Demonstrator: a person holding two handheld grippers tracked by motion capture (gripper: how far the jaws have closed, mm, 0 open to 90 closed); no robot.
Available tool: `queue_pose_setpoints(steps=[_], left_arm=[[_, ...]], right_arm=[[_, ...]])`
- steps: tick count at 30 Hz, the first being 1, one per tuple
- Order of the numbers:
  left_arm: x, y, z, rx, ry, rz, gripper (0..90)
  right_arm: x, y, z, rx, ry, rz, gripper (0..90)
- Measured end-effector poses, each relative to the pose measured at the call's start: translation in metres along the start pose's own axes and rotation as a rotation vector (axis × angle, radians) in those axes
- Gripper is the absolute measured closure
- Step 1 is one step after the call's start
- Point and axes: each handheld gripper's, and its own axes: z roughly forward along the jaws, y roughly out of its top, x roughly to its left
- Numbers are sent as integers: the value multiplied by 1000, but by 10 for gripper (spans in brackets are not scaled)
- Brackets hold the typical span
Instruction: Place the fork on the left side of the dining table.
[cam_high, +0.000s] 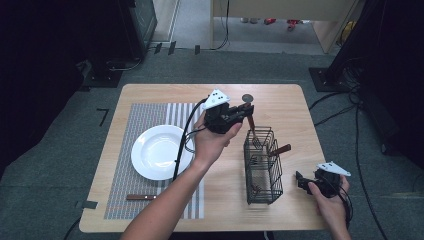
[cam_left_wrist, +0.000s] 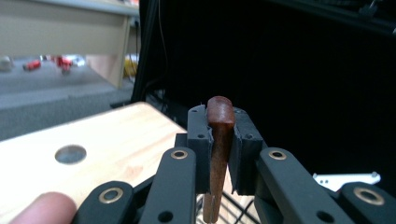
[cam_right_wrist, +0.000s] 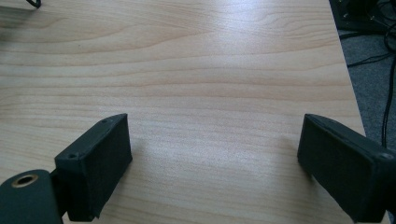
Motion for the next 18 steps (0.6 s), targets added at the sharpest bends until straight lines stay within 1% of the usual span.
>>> queue_pose_setpoints(steps=[2,5,6,7,8,9,12,13,14,15,16,18], left_arm=[[0,5,-7,-37,-16,-11,824],[0,11,-14,-67,-27,-16,824],[0,14,-19,-85,-35,-24,824],[0,14,-19,-85,-35,-24,824],[1,18,-24,-110,-44,-35,824],[1,18,-24,-110,-44,-35,824],[3,25,-35,-149,-38,-37,824],[3,25,-35,-149,-38,-37,824],[5,28,-40,-167,-41,-44,824],[5,28,-40,-167,-41,-44,824],[8,30,-46,-191,-41,-50,824],[11,32,-51,-206,-43,-54,824]], right_arm=[[0,0,0,0,0,0,97],[0,0,0,0,0,1,97],[0,0,0,-1,0,1,97],[0,0,0,-1,0,1,97],[0,0,0,0,0,2,97],[0,0,0,0,0,2,97],[0,0,0,-1,0,0,97],[0,0,0,-1,0,0,97],[0,0,0,-1,0,0,97],[0,0,0,-1,0,0,97],[0,0,0,-1,0,1,98],[0,0,0,-1,0,1,97]])
